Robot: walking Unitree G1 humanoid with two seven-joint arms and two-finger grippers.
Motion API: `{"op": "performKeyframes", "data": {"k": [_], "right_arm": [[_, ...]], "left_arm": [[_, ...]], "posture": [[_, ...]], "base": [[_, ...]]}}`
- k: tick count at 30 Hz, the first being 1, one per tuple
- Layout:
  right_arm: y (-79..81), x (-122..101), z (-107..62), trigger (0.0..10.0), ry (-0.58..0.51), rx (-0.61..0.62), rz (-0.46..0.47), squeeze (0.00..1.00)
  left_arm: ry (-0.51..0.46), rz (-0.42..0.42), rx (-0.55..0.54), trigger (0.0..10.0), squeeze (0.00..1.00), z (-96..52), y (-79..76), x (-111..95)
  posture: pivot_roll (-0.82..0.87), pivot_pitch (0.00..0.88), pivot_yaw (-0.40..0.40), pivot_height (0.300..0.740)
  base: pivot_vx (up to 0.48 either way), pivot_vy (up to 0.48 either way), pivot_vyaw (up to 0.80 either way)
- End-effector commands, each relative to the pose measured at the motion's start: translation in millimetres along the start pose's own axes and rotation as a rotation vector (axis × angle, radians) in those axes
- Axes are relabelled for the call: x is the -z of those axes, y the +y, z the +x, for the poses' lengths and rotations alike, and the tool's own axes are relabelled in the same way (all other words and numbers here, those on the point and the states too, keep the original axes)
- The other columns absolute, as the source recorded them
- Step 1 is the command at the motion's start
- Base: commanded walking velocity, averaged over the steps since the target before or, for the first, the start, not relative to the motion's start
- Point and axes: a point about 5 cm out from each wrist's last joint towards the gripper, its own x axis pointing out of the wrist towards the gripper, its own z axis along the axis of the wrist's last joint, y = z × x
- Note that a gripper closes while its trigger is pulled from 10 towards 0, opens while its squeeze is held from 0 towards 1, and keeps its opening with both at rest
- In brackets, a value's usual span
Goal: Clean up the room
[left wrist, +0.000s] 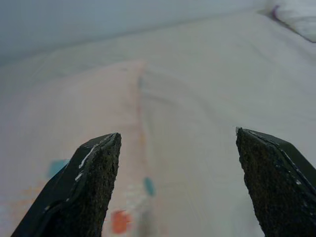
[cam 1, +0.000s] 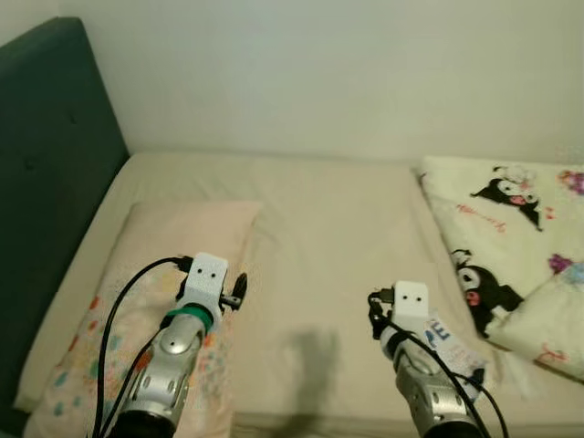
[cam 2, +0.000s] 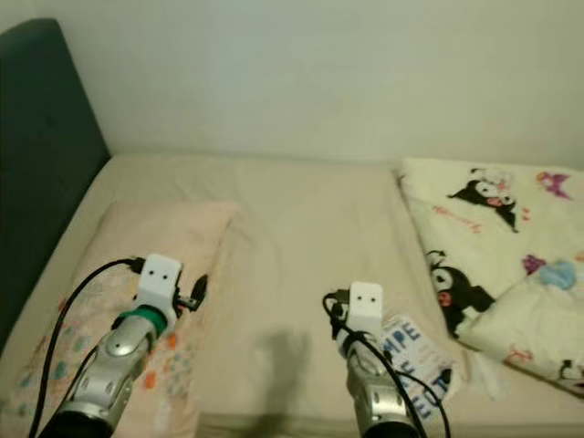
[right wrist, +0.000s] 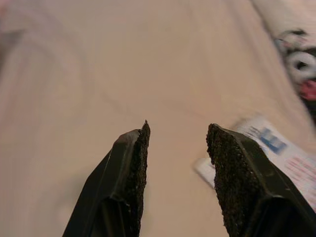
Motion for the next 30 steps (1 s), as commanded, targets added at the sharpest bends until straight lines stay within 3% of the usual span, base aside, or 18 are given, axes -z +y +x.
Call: {"op": "performKeyframes", "data": {"k": [1, 30], "right_arm": [[-1.7, 4.8, -1.0, 10.0, 0.019, 0.01, 0.013, 0.0], [-2.2, 5.0, -0.8, 10.0, 0.017, 0.001, -0.014, 0.0]], "left_arm": [[0.022, 0.004, 0.004, 10.0, 0.0, -1.6, -0.7, 6.2], [0.024, -0.007, -0.009, 10.0, 0.0, -3.3, -1.4, 9.1]], "posture": [[0.05, 0.006, 0.024, 0.74], [0.05, 0.0, 0.007, 0.74]], "base": [[0.0, -0.352, 0.0], [0.0, -0.355, 0.0]]}}
